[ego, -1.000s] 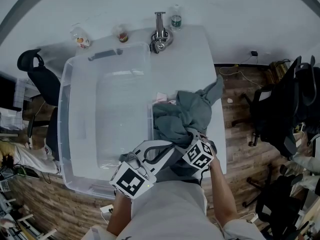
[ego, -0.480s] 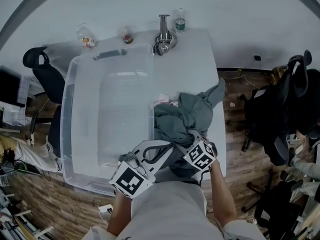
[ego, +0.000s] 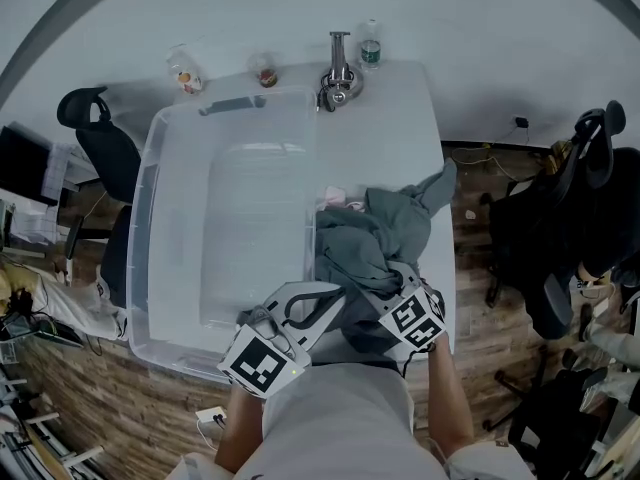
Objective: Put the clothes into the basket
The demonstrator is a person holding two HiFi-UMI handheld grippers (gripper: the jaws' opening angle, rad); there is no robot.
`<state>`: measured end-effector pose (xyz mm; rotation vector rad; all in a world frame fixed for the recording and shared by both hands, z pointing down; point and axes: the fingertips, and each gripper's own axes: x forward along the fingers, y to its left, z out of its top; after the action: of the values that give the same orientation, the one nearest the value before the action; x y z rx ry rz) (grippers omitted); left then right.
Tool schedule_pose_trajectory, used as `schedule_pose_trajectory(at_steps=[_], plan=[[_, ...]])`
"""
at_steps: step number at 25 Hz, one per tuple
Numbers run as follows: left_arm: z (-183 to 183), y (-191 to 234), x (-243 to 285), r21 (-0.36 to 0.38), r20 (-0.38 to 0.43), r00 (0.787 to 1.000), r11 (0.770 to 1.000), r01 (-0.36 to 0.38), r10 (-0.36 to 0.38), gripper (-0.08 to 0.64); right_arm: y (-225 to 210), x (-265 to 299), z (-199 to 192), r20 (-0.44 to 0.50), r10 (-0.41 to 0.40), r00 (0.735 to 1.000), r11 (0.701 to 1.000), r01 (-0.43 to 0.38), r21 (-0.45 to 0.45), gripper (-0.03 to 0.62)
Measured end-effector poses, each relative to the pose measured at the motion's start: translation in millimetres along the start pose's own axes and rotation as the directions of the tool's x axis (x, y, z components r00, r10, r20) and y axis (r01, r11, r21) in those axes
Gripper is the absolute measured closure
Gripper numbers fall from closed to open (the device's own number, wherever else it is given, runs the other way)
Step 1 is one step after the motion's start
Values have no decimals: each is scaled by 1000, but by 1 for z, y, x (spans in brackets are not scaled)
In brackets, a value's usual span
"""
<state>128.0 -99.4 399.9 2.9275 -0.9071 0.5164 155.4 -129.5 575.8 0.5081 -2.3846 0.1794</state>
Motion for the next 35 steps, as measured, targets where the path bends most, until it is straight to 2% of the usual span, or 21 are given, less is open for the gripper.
schedule_pose_trajectory(at_steps=[5, 8, 14, 19, 22, 26, 30, 35], plan=[[0, -1, -9, 11, 17, 1000, 1000, 3, -3, 555, 1, -20, 18, 47, -33, 998, 999, 32, 24, 425], [-1, -3, -14, 60, 28, 999, 998, 28, -29, 555, 2, -31, 28, 66, -56, 996, 998, 53, 41, 425], [3, 1, -18, 12, 41, 999, 1000, 25, -25, 555, 2, -53, 56, 114, -103, 988, 994, 99, 37, 425], [9, -3, -21, 38, 50, 998, 998, 42, -44, 555, 1, -78, 80, 165, -145, 976, 989, 140, 38, 426], [22, -3, -22, 56, 89, 995, 998, 38, -43, 555, 0, -92, 95, 196, -157, 968, 988, 152, 39, 426], [27, 3, -28, 88, 96, 995, 996, 30, -39, 555, 0, -104, 117, 232, -170, 958, 985, 163, 49, 428], [39, 10, -34, 88, 113, 993, 996, 12, -22, 555, -3, -117, 140, 269, -186, 945, 982, 185, 29, 430], [53, 16, -46, 120, 154, 988, 993, -13, -6, 555, -2, -131, 169, 331, -174, 927, 984, 179, 15, 431]])
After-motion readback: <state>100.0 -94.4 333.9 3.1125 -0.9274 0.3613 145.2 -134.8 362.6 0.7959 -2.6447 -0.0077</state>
